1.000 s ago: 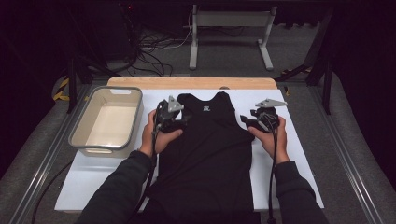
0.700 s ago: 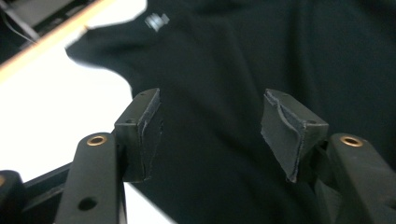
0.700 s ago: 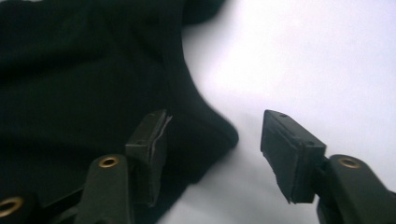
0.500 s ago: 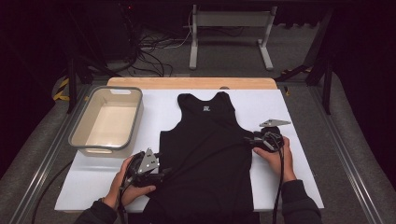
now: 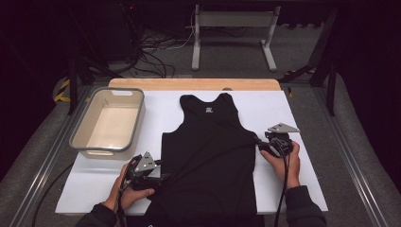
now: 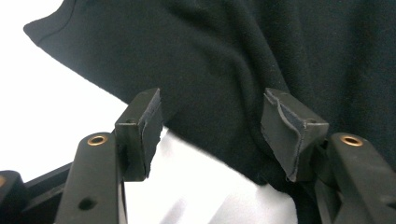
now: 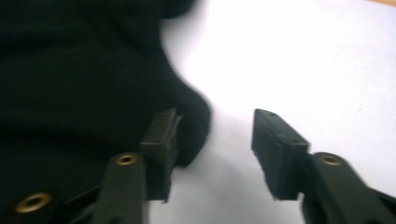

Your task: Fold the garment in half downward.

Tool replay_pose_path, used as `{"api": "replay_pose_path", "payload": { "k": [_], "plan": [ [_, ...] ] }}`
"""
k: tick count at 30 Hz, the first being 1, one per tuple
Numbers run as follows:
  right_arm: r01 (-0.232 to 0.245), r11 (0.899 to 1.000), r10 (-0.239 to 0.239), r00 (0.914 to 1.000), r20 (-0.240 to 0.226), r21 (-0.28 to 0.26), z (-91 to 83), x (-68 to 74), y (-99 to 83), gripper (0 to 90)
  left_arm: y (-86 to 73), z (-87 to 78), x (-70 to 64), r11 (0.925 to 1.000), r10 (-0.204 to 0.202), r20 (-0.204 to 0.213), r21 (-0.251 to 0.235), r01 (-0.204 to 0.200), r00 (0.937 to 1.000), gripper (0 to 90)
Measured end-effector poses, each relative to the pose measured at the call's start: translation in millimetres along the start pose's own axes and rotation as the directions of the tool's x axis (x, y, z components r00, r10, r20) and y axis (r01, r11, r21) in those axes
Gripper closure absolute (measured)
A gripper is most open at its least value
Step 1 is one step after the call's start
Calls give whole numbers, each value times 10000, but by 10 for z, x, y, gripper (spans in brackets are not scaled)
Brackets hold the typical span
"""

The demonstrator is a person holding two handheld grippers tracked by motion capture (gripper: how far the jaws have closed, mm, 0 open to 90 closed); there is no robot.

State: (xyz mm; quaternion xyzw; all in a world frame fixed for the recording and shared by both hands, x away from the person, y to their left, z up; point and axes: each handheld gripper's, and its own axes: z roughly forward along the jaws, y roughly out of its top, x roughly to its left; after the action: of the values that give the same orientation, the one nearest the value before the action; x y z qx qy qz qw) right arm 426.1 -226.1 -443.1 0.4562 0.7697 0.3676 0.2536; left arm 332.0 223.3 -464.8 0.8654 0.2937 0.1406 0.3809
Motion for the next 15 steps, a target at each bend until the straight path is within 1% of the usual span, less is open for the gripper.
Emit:
{"api": "replay_pose_path", "payload": {
  "k": [2, 3, 5, 8, 10, 12, 14, 15],
  "plan": [
    [60, 10000, -63, 9992, -397, -75, -154, 81, -53, 453, -1, -3, 20, 10000, -40, 321, 54, 38, 9995, 497],
    [114, 9998, -124, 9976, -681, -144, -234, 138, -90, 442, -1, -4, 24, 10000, -74, 440, 66, 71, 9990, 533],
    [238, 9996, -251, 9911, -1309, -117, -384, 277, -182, 430, -1, -6, 31, 10000, -62, 624, 67, 58, 9980, 586],
    [844, 9964, -818, 9777, -1935, 55, -563, 498, -348, 413, 0, -11, 34, 9999, -71, 934, 82, 63, 9956, 699],
    [1134, 9933, -1063, 9703, -2173, 207, -648, 606, -453, 406, 5, -9, 33, 9999, -8, 1067, 106, -3, 9943, 761],
    [1290, 9903, -1135, 9658, -2331, 523, -688, 689, -547, 401, 10, -5, 31, 9999, -23, 1270, 133, 6, 9919, 819],
    [1589, 9843, -1357, 9594, -2473, 765, -701, 771, -622, 410, 16, -7, 25, 9998, 27, 1281, 167, -49, 9918, 852],
    [1785, 9794, -1498, 9560, -2524, 947, -693, 815, -653, 417, 19, -10, 23, 9998, 70, 1225, 163, -91, 9924, 869]
  ]
}}
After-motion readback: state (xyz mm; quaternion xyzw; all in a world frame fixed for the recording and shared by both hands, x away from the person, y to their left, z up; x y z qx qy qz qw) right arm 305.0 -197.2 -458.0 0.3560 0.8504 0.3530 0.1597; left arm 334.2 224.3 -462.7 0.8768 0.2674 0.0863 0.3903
